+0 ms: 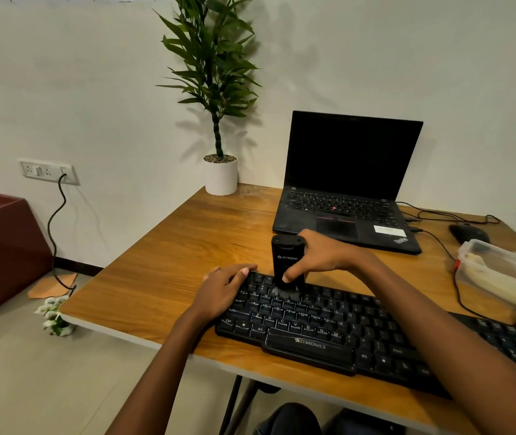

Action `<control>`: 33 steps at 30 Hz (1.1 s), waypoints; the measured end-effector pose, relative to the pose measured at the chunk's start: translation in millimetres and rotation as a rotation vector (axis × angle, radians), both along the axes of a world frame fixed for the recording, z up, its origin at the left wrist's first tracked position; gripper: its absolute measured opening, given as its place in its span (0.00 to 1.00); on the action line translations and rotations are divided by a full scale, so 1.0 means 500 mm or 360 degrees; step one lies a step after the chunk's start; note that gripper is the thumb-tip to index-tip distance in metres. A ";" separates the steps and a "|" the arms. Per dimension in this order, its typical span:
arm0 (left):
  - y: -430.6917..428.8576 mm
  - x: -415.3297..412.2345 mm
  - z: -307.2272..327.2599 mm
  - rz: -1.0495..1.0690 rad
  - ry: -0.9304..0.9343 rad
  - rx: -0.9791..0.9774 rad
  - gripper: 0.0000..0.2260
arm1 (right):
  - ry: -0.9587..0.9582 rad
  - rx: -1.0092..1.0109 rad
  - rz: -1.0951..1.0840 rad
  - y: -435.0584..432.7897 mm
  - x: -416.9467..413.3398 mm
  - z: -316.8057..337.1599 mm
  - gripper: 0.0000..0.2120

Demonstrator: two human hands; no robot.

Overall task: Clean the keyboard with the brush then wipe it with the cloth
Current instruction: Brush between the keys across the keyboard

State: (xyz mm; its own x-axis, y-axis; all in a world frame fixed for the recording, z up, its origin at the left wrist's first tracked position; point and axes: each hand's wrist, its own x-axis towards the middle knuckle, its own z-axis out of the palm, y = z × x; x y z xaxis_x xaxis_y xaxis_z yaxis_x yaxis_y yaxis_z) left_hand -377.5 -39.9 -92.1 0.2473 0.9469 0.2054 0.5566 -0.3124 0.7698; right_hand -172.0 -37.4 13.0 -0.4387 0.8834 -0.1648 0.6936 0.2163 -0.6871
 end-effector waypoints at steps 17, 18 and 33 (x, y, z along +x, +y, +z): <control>0.004 -0.015 0.002 0.0126 -0.0584 -0.0204 0.11 | 0.0173 0.0083 -0.0026 0.007 -0.047 0.000 0.12; 0.003 -0.014 0.001 0.0135 -0.0599 -0.0206 0.11 | 0.0182 0.0062 -0.0037 0.010 -0.049 0.000 0.14; -0.001 -0.010 0.002 0.0119 -0.0696 -0.0204 0.10 | 0.0112 0.0257 0.0056 0.016 -0.064 -0.012 0.11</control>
